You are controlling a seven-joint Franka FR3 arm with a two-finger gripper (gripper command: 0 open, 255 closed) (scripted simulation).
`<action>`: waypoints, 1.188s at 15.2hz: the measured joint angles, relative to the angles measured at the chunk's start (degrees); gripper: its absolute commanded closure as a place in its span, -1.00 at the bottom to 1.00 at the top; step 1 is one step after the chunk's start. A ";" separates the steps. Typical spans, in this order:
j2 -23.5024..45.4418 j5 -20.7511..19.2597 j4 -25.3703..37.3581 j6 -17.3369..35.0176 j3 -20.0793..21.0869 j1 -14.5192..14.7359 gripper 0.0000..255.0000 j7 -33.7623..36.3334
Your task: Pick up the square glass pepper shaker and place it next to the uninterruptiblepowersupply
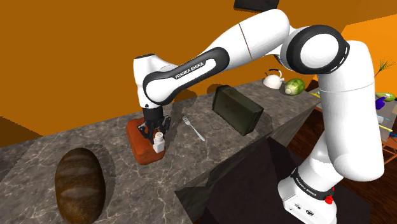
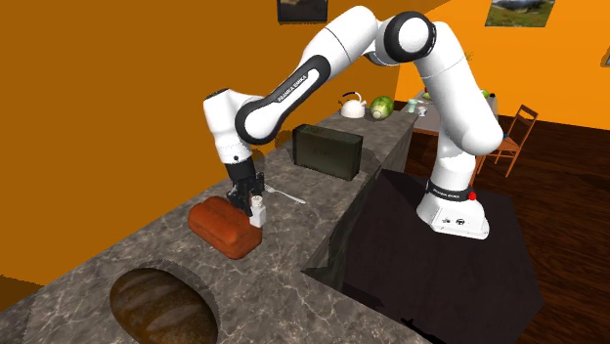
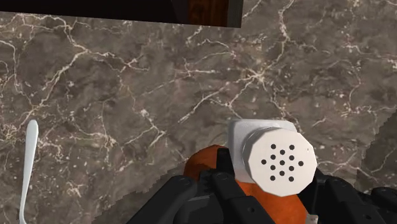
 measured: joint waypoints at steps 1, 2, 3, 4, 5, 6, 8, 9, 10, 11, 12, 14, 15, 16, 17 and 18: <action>-0.56 0.15 -0.04 -0.50 0.12 -0.04 1.00 0.06; -0.85 0.24 0.37 -1.17 0.19 -0.05 1.00 0.04; -1.33 0.37 0.50 -1.78 0.26 -0.19 1.00 -0.07; -1.58 0.44 0.85 -2.37 0.30 -0.24 1.00 -0.11; -2.01 0.56 0.91 -2.85 0.39 -0.28 1.00 -0.08; -2.52 0.70 1.00 -3.43 0.49 -0.33 1.00 -0.08; -3.06 0.87 1.62 -4.58 0.59 -0.42 1.00 -0.14; -3.60 1.02 1.83 -5.30 0.70 -0.45 1.00 -0.10; -3.83 1.10 2.20 -5.89 0.74 -0.49 1.00 -0.14; -4.12 1.18 2.47 -6.45 0.79 -0.55 1.00 -0.18; -4.60 1.32 2.42 -6.86 0.88 -0.58 1.00 -0.13; -5.22 1.50 3.13 -8.16 0.98 -0.70 1.00 -0.22; -5.49 1.59 3.35 -8.64 1.05 -0.67 1.00 -0.14; -5.76 1.68 3.80 -9.35 1.11 -0.66 1.00 -0.10; -5.92 1.73 4.30 -9.99 1.15 -0.66 1.00 -0.10; -6.23 1.82 4.65 -10.65 1.20 -0.70 1.00 -0.11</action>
